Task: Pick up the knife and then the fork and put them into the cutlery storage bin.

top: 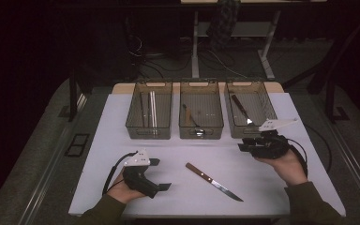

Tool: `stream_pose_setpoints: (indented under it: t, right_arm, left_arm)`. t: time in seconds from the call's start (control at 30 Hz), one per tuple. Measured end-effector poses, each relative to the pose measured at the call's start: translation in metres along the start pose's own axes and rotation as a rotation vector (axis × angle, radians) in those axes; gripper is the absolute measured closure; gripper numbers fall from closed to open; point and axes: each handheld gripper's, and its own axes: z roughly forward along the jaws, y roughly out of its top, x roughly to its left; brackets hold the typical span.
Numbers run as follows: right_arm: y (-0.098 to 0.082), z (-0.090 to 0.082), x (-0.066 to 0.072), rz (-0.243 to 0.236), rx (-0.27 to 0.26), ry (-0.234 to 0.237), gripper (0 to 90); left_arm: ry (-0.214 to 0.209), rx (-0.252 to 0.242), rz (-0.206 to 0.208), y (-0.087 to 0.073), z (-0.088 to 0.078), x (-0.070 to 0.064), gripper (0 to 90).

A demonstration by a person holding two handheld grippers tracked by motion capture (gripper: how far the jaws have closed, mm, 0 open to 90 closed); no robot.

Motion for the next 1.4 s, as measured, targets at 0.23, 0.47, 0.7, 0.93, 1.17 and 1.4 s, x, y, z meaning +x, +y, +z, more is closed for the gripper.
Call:
stream_pose_setpoints:
  t: [0.23, 0.47, 0.7, 0.93, 1.17, 1.4]
  right_arm:
    - [-0.016, 0.018, 0.027, -0.072, 0.077, 0.059, 84.9]
    - [-0.027, 0.025, 0.051, -0.113, 0.111, 0.138, 89.3]
    - [-0.037, 0.036, 0.069, -0.133, 0.148, 0.18, 89.4]
    - [-0.039, 0.049, 0.088, -0.174, 0.184, 0.216, 89.3]
    - [-0.042, 0.06, 0.096, -0.219, 0.239, 0.194, 89.4]
    - [-0.041, 0.059, 0.095, -0.239, 0.24, 0.16, 89.4]
  left_arm:
    - [0.004, 0.001, 0.004, 0.0, 0.0, -0.001, 0.0]
    - [0.008, 0.002, 0.008, 0.0, -0.001, -0.001, 0.0]
    - [0.009, 0.002, 0.009, 0.0, 0.0, -0.001, 0.0]
    - [0.007, 0.004, 0.013, 0.0, 0.0, -0.001, 0.0]
    - [0.007, 0.004, 0.012, 0.0, -0.001, -0.002, 0.0]
    - [0.007, 0.003, 0.014, 0.0, 0.0, -0.002, 0.0]
